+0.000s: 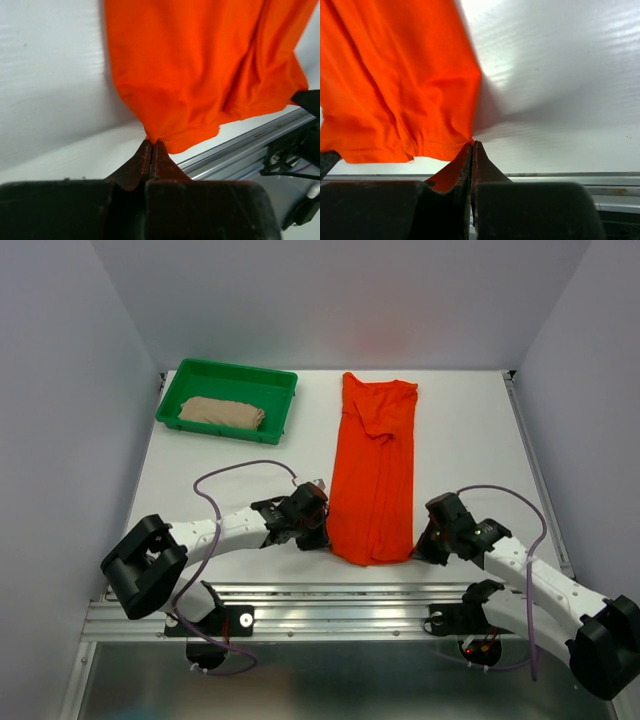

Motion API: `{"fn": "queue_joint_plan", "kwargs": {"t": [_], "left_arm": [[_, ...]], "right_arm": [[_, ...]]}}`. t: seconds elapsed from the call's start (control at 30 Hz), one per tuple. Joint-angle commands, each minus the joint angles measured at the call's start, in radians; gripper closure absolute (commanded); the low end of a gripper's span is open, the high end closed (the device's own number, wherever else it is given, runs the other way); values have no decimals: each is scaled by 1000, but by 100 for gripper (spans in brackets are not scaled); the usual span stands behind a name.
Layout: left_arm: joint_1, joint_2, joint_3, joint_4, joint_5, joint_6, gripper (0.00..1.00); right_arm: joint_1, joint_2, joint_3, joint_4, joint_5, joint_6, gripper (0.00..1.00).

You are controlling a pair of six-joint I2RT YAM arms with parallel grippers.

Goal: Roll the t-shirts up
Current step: Roll the T-shirt to the center of the board.

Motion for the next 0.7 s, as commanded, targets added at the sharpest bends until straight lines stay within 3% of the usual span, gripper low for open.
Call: {"fn": "queue_joint_plan", "kwargs": {"t": [0.0,0.33,0.67], "left_arm": [[16,-7,110,-24,-24,34,100],[91,56,257,-44,-31,88,100],[125,115,293,-31,-18,109,100]], "right_arm": [[6,24,113,-16,102,-7,99],[6,149,267,-17,240,-47,99],[6,244,328,9,274,-64,99]]}}
